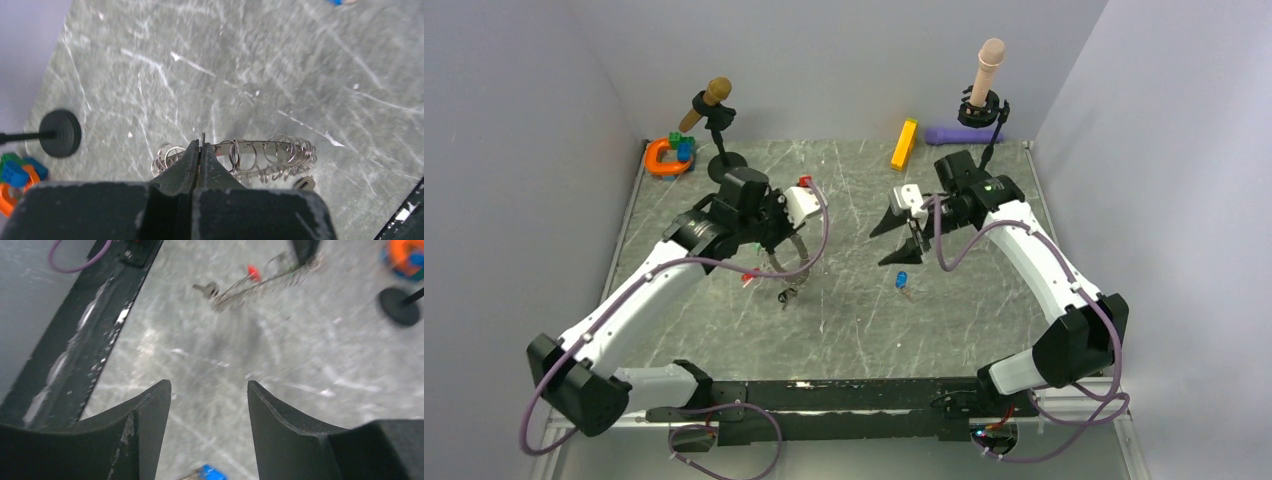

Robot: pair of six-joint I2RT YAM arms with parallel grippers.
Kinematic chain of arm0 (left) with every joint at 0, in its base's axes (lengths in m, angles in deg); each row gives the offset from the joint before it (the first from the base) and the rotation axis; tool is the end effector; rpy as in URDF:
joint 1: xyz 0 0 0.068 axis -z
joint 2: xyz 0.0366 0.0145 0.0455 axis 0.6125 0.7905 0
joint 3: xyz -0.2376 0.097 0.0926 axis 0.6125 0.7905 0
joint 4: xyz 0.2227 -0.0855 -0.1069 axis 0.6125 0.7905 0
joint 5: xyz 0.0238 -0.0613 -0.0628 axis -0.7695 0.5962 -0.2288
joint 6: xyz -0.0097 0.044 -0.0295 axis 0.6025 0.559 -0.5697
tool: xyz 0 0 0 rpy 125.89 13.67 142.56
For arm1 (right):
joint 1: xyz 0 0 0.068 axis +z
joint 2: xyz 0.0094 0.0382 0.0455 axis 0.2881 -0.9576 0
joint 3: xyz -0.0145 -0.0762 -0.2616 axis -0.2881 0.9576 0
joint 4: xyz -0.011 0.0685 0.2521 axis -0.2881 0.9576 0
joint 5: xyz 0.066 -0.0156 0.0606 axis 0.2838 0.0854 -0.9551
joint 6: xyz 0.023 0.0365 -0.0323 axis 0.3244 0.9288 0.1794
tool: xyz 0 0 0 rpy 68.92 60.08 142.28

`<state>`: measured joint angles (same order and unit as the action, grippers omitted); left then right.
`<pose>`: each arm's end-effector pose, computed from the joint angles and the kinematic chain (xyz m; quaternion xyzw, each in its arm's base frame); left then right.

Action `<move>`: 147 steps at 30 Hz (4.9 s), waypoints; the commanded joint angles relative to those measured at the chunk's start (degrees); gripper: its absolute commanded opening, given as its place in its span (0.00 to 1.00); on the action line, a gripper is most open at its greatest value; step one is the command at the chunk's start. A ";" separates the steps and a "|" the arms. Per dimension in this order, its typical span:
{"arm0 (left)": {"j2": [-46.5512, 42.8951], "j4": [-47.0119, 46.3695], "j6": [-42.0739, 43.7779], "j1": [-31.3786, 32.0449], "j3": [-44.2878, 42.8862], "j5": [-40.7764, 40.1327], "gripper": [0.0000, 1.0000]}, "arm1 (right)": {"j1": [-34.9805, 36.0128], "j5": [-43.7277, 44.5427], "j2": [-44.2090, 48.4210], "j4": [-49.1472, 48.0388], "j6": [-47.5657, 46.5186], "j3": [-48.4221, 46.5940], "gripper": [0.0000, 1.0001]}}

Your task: Put the keys on the keyring

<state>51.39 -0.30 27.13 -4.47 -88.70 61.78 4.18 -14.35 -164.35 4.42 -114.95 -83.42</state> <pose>0.2225 -0.1518 0.3489 0.4744 0.7667 -0.0848 0.4241 0.2378 0.1259 0.3242 -0.6691 0.4827 0.4186 0.3797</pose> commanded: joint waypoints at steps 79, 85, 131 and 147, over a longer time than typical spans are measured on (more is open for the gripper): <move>-18.18 -59.45 -29.67 11.53 27.70 25.07 0.00 | 9.47 -5.72 5.84 -20.77 28.26 -0.42 0.26; -19.16 -59.77 -30.08 11.55 28.41 23.97 0.00 | 9.53 -5.35 5.83 -21.40 28.86 -0.32 0.22; -20.09 -48.67 -21.58 11.25 27.05 19.46 0.34 | 9.90 -2.61 5.51 -20.01 29.07 -1.46 0.00; -17.96 -50.90 -21.23 11.22 25.66 23.41 0.31 | 9.88 -2.59 5.37 -19.77 28.72 -1.38 0.00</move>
<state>32.92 -48.54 5.43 6.83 -60.55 82.48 13.80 -15.07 -159.15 -14.46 -85.42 -83.72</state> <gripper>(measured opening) 0.315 0.012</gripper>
